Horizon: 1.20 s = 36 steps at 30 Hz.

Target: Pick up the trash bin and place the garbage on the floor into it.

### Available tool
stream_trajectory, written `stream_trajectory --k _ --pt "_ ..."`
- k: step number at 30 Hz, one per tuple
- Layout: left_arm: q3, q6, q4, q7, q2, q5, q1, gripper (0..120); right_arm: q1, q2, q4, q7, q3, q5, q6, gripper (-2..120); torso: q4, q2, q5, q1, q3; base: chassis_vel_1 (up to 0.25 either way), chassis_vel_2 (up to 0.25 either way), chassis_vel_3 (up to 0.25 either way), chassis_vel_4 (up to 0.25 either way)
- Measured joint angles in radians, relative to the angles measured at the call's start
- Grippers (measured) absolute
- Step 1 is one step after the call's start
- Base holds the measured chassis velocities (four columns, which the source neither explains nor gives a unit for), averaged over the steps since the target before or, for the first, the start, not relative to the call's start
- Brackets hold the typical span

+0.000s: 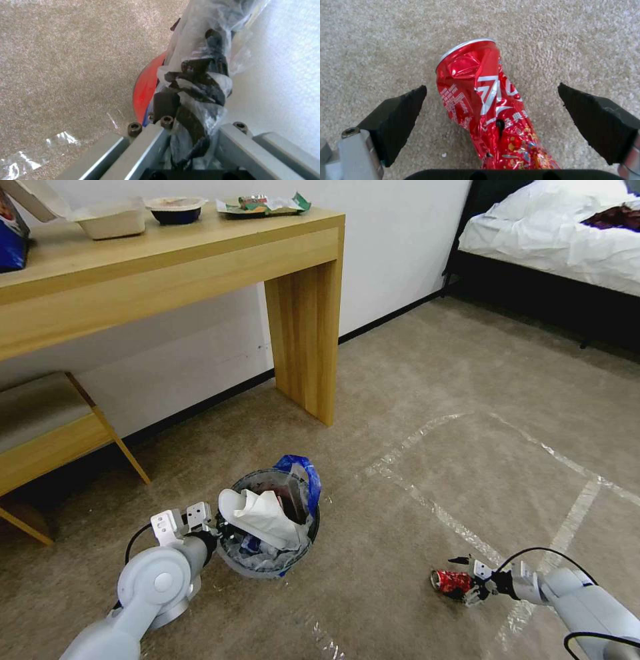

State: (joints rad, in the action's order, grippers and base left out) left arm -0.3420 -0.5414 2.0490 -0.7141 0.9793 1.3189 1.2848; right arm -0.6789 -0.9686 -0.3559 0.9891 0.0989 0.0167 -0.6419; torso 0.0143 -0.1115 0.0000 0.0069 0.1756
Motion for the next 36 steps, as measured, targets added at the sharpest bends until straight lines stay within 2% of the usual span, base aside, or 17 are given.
stream_trajectory --k 30,36 --pt "0.0 0.001 0.003 0.008 0.0 -0.006 0.008 0 -0.006 -0.021 0.03 -0.006 0.002 0.029 0.031 100 0.0 0.0 0.0 0.0 0.0 0.0 0.0 0.0 0.0" --pt "0.0 0.001 0.002 0.01 0.0 -0.007 0.009 0 -0.009 -0.03 0.041 -0.012 0.003 0.034 0.038 96 0.0 0.0 0.0 0.0 0.0 0.0 0.0 0.0 0.0"
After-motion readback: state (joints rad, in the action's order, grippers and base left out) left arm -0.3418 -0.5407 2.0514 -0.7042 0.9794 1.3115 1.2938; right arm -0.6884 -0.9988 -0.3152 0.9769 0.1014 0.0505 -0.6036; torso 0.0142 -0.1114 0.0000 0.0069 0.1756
